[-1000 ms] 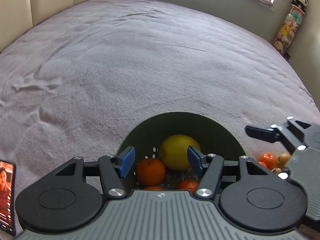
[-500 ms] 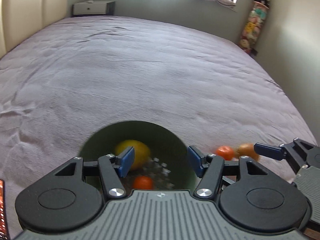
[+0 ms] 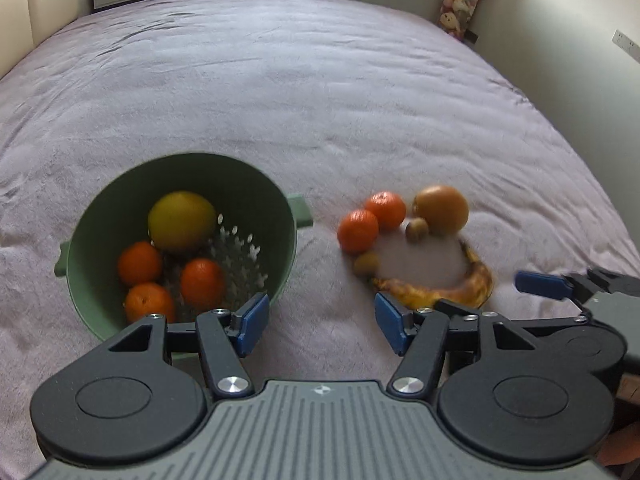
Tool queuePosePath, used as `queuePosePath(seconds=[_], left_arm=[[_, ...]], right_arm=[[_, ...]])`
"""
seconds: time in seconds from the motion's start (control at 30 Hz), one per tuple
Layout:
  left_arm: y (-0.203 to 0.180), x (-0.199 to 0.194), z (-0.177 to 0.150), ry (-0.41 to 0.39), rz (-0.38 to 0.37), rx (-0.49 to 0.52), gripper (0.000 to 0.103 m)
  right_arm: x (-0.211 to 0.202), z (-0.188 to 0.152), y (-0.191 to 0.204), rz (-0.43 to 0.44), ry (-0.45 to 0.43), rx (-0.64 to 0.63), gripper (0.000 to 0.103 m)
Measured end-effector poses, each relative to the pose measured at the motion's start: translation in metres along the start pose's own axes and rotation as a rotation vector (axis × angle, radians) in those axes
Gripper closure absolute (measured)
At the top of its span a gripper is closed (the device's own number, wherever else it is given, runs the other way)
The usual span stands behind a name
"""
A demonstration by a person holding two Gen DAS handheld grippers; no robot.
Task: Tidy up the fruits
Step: 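Move both open grippers back toward the remaining fruit, then grasp the banana with the right gripper while the left gripper grasps a kiwi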
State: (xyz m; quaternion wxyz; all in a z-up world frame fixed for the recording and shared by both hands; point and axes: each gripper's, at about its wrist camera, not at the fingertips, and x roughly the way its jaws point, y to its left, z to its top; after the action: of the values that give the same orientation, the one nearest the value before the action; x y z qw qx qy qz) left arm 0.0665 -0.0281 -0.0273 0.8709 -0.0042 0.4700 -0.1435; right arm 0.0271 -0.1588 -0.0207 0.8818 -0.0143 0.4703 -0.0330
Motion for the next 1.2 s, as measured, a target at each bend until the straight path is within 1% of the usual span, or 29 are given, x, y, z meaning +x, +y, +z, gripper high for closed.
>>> queuePosePath(seconds=[0.07, 0.17, 0.27, 0.43, 0.57, 0.63, 0.7, 0.83, 0.9, 1.13, 1.17, 1.2], left_arm=[[0.0, 0.003, -0.005, 0.0, 0.003, -0.01, 0.032], [0.002, 0.009, -0.009, 0.005, -0.014, -0.036, 0.032], [-0.001, 0.018, -0.015, 0.014, -0.042, -0.053, 0.032], [-0.01, 0.033, -0.021, 0.027, -0.082, -0.057, 0.032], [-0.014, 0.044, -0.023, 0.038, -0.085, -0.062, 0.032], [-0.016, 0.049, -0.023, 0.045, -0.076, -0.058, 0.033], [-0.018, 0.054, -0.023, 0.044, -0.058, -0.047, 0.033], [-0.02, 0.062, -0.022, 0.038, -0.031, -0.025, 0.033], [-0.02, 0.065, -0.022, 0.034, -0.028, -0.021, 0.033], [-0.023, 0.071, -0.02, 0.031, -0.024, -0.003, 0.034], [-0.024, 0.071, -0.02, 0.03, -0.024, 0.0, 0.034], [-0.024, 0.071, -0.019, 0.028, -0.023, 0.002, 0.034]], right_arm=[[0.007, -0.007, -0.012, 0.013, 0.04, 0.089, 0.022], [0.016, -0.017, -0.027, 0.011, 0.083, 0.209, 0.022], [0.023, -0.026, -0.039, -0.005, 0.091, 0.315, 0.022], [0.034, -0.035, -0.063, 0.005, 0.093, 0.542, 0.022], [0.05, -0.042, -0.081, 0.049, 0.126, 0.732, 0.022], [0.059, -0.043, -0.083, 0.08, 0.135, 0.795, 0.024], [0.064, -0.041, -0.08, 0.105, 0.123, 0.819, 0.029], [0.072, -0.032, -0.071, 0.119, 0.097, 0.798, 0.038], [0.078, -0.028, -0.069, 0.108, 0.101, 0.8, 0.038], [0.095, -0.031, -0.078, 0.09, 0.099, 0.877, 0.038], [0.095, -0.03, -0.077, 0.079, 0.102, 0.869, 0.044], [0.094, -0.028, -0.076, 0.067, 0.105, 0.85, 0.045]])
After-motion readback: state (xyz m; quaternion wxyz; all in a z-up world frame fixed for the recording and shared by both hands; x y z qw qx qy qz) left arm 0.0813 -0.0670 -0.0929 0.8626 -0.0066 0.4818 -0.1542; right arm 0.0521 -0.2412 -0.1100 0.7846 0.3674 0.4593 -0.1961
